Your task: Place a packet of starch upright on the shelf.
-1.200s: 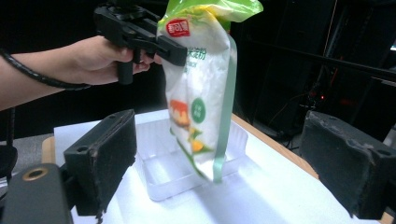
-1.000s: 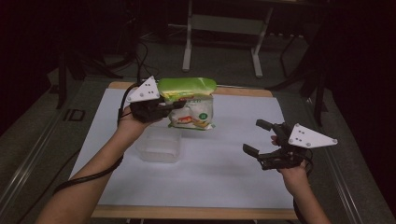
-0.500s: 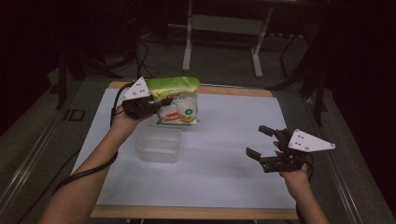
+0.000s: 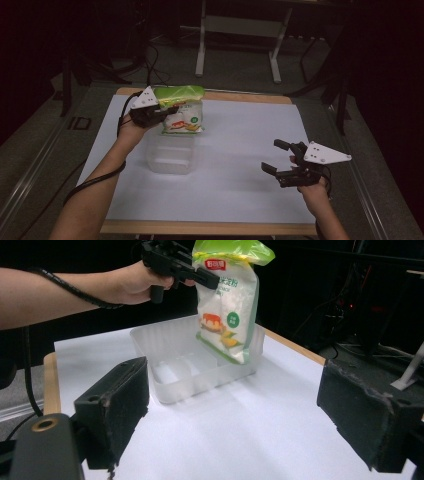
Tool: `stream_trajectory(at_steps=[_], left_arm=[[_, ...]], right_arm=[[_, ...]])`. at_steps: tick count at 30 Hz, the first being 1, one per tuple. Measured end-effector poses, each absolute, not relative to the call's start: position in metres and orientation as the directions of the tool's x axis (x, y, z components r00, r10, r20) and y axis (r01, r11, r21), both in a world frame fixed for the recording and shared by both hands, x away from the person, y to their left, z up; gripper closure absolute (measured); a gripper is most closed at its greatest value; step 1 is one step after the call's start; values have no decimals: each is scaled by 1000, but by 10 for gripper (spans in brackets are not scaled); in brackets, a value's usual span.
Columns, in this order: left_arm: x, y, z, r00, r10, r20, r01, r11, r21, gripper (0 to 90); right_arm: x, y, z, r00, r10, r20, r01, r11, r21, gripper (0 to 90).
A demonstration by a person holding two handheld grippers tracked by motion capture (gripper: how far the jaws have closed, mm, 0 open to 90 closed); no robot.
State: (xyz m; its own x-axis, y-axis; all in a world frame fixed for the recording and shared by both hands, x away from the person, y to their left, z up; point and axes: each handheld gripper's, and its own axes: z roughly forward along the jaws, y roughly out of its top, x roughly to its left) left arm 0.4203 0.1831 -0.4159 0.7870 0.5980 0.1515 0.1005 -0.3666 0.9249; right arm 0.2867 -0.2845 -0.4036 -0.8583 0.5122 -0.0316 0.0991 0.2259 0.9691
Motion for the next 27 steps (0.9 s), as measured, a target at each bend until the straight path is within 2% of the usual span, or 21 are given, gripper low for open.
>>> stream_trajectory(at_steps=[7, 18, 27], left_arm=[[429, 189, -418, 796, 586, 147, 105, -374, 922, 792], [429, 194, -412, 797, 568, 203, 99, -456, 885, 793], [432, 205, -424, 797, 583, 160, 125, -418, 900, 794]], right_arm=[[288, -285, -406, -860, 510, -23, 108, 226, 968, 133], [290, -286, -408, -860, 511, -11, 122, 225, 967, 134], [291, -283, -409, -864, 503, -9, 123, 228, 966, 133]])
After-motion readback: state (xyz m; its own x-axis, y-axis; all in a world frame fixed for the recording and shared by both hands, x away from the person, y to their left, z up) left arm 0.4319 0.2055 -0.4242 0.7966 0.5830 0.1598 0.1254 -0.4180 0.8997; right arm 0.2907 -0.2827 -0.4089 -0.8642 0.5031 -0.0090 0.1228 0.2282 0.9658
